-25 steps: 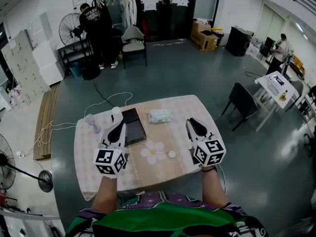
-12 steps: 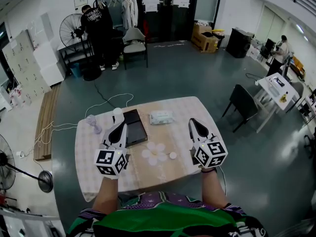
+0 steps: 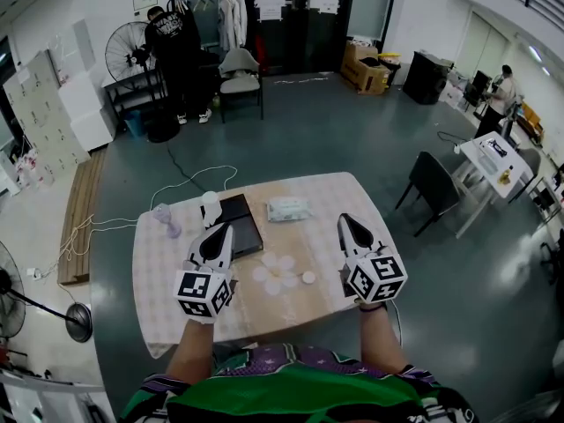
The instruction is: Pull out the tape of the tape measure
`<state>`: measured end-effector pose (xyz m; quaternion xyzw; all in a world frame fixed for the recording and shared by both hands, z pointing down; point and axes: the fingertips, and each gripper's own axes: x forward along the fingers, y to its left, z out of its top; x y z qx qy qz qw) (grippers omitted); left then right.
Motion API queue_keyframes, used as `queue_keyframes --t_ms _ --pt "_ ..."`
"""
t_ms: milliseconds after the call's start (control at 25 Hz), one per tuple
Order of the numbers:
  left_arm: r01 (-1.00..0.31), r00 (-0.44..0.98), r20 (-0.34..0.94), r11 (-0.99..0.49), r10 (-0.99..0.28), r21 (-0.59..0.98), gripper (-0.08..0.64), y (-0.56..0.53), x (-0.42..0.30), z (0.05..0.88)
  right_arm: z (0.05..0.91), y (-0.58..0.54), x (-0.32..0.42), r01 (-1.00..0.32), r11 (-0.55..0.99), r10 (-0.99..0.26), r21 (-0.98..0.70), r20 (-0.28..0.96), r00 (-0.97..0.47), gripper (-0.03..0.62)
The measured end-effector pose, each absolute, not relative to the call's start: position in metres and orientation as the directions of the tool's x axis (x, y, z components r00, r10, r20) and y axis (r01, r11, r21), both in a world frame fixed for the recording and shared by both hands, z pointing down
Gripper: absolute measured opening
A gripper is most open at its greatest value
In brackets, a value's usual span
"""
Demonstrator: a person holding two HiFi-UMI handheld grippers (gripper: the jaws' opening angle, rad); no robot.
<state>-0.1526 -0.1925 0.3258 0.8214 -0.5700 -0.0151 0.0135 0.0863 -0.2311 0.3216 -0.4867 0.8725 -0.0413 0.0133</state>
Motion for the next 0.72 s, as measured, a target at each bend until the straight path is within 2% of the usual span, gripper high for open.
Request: queue_keyframes --t_ms 720 --pt "-0.942 0.335 -0.017 -0.335 -0.942 0.023 0.023 -0.184 -0.143 0.324 0.319 -0.232 0.101 -0.856 0.513 -0.857 -0.069 0.009 -0.515 0.005"
